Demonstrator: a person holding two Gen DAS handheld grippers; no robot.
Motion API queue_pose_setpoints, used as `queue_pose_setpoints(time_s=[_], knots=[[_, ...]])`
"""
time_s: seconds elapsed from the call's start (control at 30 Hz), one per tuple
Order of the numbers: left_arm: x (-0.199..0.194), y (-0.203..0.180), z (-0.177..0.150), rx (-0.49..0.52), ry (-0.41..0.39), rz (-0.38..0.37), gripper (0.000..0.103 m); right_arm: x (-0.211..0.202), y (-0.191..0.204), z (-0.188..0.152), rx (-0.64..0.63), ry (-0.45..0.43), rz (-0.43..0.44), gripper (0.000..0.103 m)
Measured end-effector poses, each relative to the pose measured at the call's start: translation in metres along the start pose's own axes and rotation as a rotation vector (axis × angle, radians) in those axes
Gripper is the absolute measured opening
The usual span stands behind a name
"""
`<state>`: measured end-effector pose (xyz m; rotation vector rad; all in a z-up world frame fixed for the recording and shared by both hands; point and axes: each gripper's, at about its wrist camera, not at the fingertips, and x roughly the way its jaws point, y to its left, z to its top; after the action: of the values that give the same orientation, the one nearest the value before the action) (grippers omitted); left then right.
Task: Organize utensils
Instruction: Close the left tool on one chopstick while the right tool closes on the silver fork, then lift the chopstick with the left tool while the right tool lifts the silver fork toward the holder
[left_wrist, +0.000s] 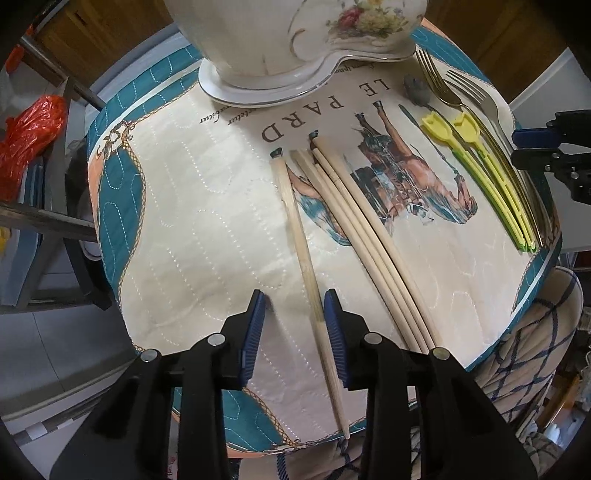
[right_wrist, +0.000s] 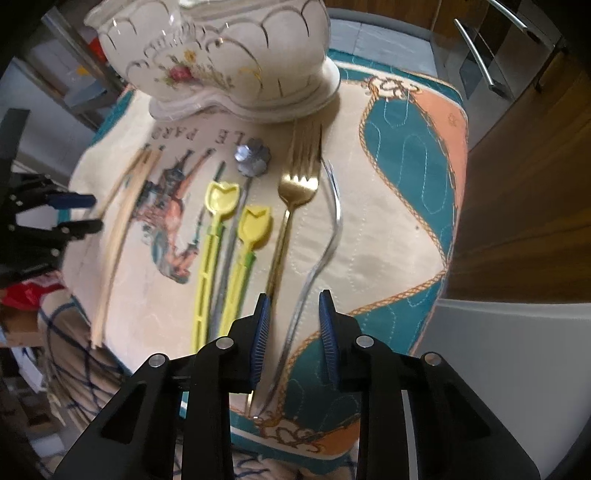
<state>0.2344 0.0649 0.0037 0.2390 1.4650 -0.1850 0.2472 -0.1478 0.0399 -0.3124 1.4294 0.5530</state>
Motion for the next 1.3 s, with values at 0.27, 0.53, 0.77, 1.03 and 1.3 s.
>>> queue_pose_setpoints(time_s=[0.27, 0.53, 0.77, 1.03, 1.3], knots=[[0.002, -0.007, 0.004, 0.007, 0.038, 0.009, 0.032, 0.009, 0.006, 0.012, -0.029, 0.051, -0.056, 0.01], [-0.001, -0.008, 0.003, 0.023, 0.008, -0.011, 0.012, 0.004, -0.009, 0.006, 0.019, 0.019, -0.021, 0.003], [-0.006, 0.008, -0.018, -0.04, -0.103, -0.081, 0.006, -0.016, -0.04, -0.009, 0.066, -0.076, 0.082, 0.003], [-0.041, 0.039, -0.048, -0.133, -0.311, -0.159, 0.006, -0.046, -0.058, -0.022, 0.1, -0.236, 0.229, 0.003], [-0.094, 0.044, -0.059, -0.189, -0.608, -0.235, 0.006, -0.08, -0.053, -0.034, 0.115, -0.463, 0.309, 0.003]])
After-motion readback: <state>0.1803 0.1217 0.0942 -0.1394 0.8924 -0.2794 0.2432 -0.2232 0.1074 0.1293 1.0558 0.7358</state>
